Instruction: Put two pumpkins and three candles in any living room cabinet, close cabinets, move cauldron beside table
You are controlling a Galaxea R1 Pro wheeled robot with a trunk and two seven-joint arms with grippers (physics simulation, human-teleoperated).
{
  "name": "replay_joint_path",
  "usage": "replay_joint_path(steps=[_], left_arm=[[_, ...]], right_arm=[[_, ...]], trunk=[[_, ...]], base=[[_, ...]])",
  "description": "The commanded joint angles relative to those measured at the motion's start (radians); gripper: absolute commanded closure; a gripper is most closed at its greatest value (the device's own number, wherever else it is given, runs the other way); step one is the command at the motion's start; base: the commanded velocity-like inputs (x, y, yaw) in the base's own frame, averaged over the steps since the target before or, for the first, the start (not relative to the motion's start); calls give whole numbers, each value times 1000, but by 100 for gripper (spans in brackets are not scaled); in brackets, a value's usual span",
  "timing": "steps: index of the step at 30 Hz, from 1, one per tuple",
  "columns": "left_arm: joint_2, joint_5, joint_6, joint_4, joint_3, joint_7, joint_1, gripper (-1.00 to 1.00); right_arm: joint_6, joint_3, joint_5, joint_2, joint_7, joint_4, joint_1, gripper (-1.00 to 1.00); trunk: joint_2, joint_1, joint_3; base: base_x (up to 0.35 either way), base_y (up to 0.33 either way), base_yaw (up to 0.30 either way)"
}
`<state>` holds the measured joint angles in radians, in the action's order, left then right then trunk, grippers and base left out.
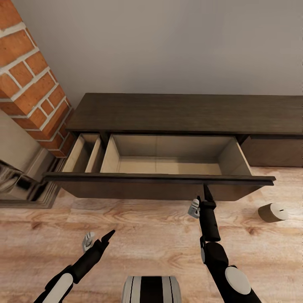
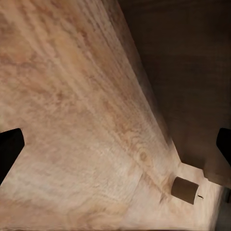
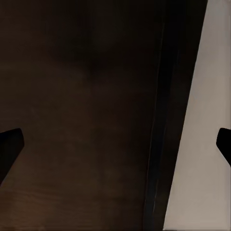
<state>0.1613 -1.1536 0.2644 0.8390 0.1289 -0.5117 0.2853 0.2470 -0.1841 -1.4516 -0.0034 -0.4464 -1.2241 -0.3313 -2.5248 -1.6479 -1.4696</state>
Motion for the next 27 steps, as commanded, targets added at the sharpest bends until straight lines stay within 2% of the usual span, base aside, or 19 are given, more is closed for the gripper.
replay_joint_path(steps=[1,15,19,21,22,23,24,27], left_arm=[[0,0,0,0,0,0,0,-100],[1,0,0,-1,0,1,0,-100],[1,0,0,-3,0,2,0,-100],[0,0,-1,-6,0,2,0,-100],[0,1,-1,-20,0,2,0,-100],[0,1,-1,-21,0,2,0,-100],[0,1,-1,-25,0,2,0,-100],[-1,1,-1,-42,0,1,0,-100]], right_arm=[[0,0,0,0,0,0,0,-100],[-1,0,8,-1,5,0,0,-100],[-3,2,15,-1,40,-5,0,-100],[-8,4,16,-2,114,-12,0,-100],[-20,8,17,-15,294,-45,0,-100],[-20,8,17,-18,318,-50,0,-100],[-22,9,17,-27,385,-60,1,-100],[-23,11,16,-36,517,-69,8,-100]], trunk=[[0,0,0],[0,0,0],[0,0,0],[0,0,0],[0,0,0],[0,0,0],[0,0,0],[0,0,0]], base=[[-106,33,0],[-12,4,0],[0,0,0],[0,0,0],[0,0,0],[0,0,0],[0,0,0],[0,0,0]])
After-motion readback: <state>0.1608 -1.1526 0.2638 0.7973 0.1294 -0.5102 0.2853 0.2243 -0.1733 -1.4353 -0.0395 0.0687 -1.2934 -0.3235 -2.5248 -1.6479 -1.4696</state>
